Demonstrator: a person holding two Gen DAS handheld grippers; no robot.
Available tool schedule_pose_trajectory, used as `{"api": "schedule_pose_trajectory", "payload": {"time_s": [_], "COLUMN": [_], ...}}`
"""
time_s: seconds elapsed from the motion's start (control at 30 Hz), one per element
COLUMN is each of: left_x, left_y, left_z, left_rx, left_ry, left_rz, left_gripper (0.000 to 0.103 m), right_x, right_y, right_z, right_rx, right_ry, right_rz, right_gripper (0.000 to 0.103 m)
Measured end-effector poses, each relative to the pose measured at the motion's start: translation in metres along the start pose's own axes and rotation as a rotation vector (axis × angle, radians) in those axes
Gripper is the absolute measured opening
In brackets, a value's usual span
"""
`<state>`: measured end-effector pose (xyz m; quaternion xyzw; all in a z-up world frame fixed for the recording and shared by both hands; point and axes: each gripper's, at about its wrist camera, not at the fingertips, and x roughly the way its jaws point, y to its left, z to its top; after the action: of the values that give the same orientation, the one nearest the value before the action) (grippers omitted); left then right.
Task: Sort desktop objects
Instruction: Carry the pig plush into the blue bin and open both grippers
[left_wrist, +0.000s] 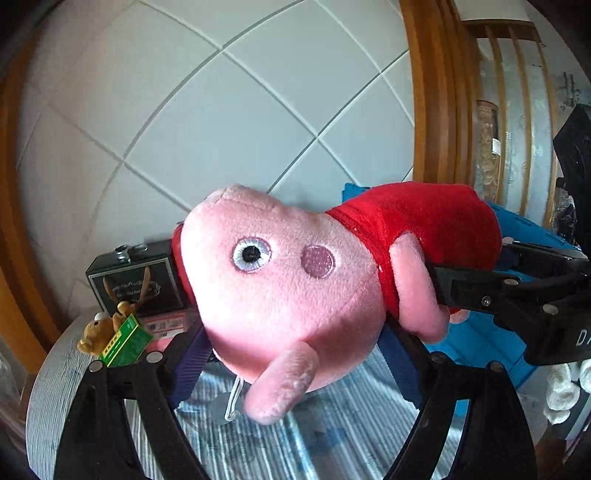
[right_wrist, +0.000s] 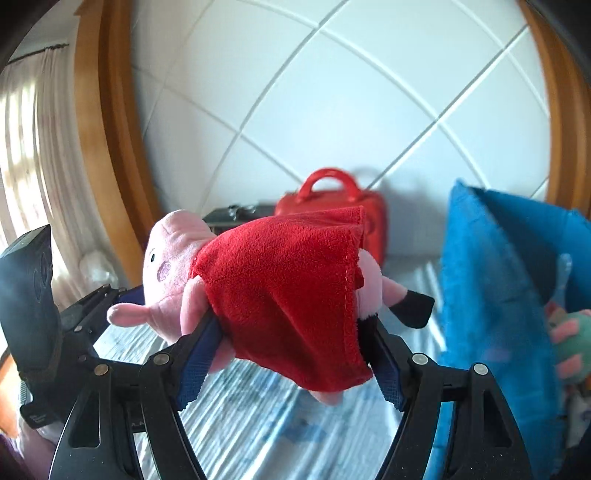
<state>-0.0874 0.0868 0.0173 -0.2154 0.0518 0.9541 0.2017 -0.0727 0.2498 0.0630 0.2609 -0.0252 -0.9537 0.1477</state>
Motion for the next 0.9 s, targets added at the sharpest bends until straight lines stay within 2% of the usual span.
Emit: {"api": "schedule_pose_trajectory", "payload": {"time_s": [0.2, 0.37, 0.53, 0.67, 0.9], "left_x": [-0.007, 0.004, 0.021, 0.037, 0.062], "left_y": [-0.087, -0.171, -0.253, -0.309, -0.374], "left_z": [0.034, 0.063, 0.076, 0.078, 0.076], "left_rx": [0.054, 0.096, 0.118, 0.117, 0.168], "left_ry": [-0.055, -0.067, -0.038, 0.016, 0.081], "left_rz": [-0.074, -0.154, -0.218, -0.258, -0.258], "left_gripper": [0.086, 0.086, 0.086, 0.087, 0.088], "right_x": [-0.072, -0.124, -0.164, -0.187, -0.202], "right_y": [-0.056, -0.114, -0.176, -0.221, -0.276], "right_z": [0.001, -0.001, -0.011, -0.022, -0.039], "right_rx": [0.021, 0.054, 0.095, 0.135, 0.191], "right_ry": [-0.083, -0.125, -0.124, -0.11, -0.067], "right_rz": [-0.079, -0.168, -0.243, -0.282, -0.323], "right_gripper": [0.076, 0.076, 0.076, 0.079, 0.082]}}
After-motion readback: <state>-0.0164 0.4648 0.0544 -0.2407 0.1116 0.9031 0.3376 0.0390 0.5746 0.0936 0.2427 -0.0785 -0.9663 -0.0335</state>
